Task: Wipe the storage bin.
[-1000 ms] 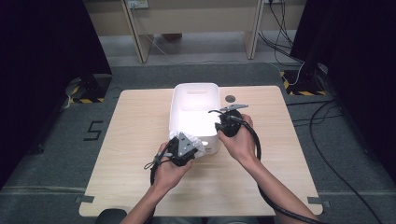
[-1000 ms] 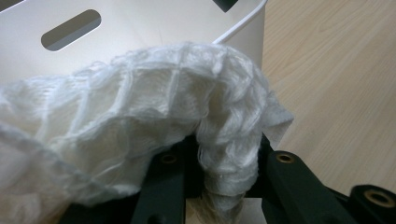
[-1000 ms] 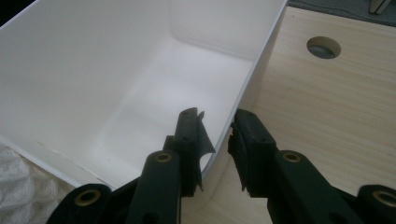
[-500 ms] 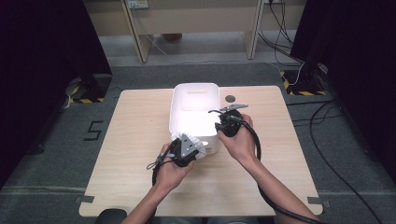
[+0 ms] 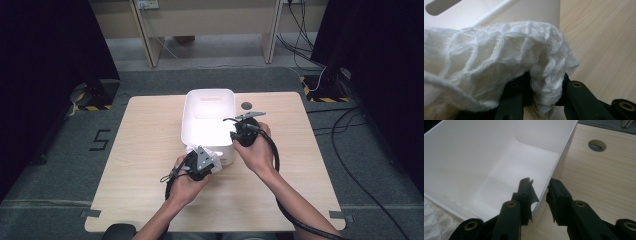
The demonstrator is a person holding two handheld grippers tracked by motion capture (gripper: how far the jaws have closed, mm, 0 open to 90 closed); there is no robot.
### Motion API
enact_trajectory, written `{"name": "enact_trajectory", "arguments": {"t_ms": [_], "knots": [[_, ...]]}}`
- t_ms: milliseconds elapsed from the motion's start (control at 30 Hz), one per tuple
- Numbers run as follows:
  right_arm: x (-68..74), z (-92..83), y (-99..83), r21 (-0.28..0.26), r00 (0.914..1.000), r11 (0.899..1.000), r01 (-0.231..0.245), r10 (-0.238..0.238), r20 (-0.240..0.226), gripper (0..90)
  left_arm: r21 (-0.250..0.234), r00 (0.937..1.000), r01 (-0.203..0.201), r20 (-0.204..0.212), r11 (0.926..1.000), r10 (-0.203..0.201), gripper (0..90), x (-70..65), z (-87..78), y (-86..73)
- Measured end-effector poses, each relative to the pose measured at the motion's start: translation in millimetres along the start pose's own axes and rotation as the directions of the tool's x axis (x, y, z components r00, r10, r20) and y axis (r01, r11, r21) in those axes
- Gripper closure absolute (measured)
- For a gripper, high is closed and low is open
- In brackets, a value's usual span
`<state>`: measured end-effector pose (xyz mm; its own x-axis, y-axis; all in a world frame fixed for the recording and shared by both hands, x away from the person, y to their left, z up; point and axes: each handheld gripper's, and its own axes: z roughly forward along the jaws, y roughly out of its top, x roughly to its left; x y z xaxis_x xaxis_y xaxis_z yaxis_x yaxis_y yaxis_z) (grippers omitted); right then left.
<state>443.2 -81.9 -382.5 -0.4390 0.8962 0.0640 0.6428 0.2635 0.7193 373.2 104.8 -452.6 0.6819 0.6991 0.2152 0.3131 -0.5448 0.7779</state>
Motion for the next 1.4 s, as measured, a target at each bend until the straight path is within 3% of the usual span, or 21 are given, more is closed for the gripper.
{"name": "enact_trajectory", "arguments": {"t_ms": [867, 1033, 1400], "knots": [[0.3, 0.2, 0.1, -0.002, 1.0, 1.0, 0.003, -0.003, 0.002, 72.4, 0.076, 0.999, -0.005, 0.044, 0.9971, 0.002, 75.0, -7.7, 32.8, -19.7], [0.2, 0.3, 0.1, -0.003, 1.0, 1.0, 0.004, -0.004, 0.002, 72.4, 0.076, 0.9988, -0.003, 0.048, 0.9971, -0.001, 75.0, -8.0, 32.6, -18.6], [0.2, 0.6, 0.0, -0.005, 1.0, 1.0, 0.002, -0.002, 0.003, 72.3, 0.031, 0.9987, 0.005, 0.051, 0.9995, -0.006, 75.0, -11.3, 31.2, -13.0]]}}
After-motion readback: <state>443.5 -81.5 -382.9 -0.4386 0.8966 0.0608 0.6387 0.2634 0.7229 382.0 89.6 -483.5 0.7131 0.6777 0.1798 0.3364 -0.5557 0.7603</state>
